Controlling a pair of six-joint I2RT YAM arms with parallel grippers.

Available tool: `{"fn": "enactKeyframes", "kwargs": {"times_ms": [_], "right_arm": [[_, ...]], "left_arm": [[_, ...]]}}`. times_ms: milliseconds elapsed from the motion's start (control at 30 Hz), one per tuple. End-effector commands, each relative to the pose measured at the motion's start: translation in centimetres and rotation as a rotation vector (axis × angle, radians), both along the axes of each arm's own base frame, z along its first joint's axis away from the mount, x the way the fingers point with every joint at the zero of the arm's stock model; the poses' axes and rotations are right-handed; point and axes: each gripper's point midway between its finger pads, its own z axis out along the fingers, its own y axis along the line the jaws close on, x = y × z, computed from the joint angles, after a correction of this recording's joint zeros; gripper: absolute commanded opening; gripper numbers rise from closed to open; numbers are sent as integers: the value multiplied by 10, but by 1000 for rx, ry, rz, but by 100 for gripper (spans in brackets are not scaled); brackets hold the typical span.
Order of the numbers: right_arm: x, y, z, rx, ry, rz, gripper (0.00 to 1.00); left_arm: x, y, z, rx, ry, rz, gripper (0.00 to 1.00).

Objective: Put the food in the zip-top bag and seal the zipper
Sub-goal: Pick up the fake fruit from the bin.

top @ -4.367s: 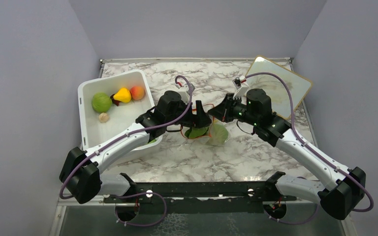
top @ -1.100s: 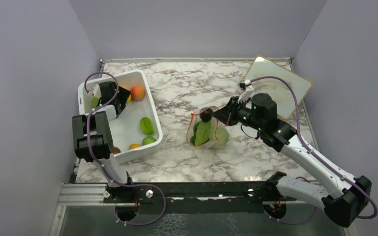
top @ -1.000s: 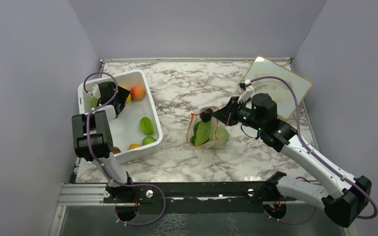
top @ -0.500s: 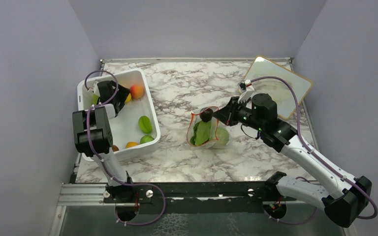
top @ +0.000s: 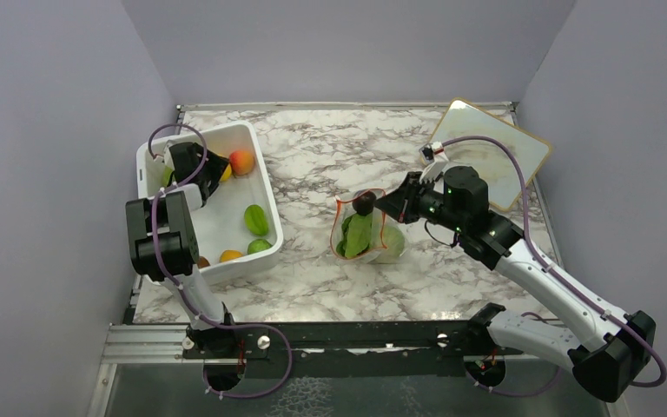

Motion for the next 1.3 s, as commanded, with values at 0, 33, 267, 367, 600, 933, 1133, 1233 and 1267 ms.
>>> {"fn": "enactKeyframes", "kwargs": {"times_ms": [0, 33, 267, 367, 600, 933, 1133, 1233, 1267], "right_arm": [[-2, 2, 13, 41, -40, 9, 1], [-2, 2, 13, 42, -40, 10, 1], [-4, 2, 11, 44, -34, 16, 1], [-4, 2, 10, 46, -34, 15, 1], [-2, 4, 3, 43, -20, 19, 1], [5, -3, -3, 18, -19, -38, 1], [7, -4, -13, -18, -1, -46, 1], [10, -6, -15, -35, 13, -61, 1], [11, -6, -15, -35, 12, -65, 1]], "left_arm": [[-8, 1, 21, 31, -20, -25, 63], [-9, 1, 23, 33, -19, -27, 63], [-25, -10, 44, 33, -23, -81, 63], [-38, -15, 49, 45, -21, -104, 63], [-75, -30, 63, 85, -34, -185, 58], [-123, -74, 85, 77, -17, -403, 56], [-150, -101, 126, 148, -56, -522, 56], [-161, -121, 153, 141, -129, -591, 56], [-164, -130, 162, 132, -154, -614, 55]]}}
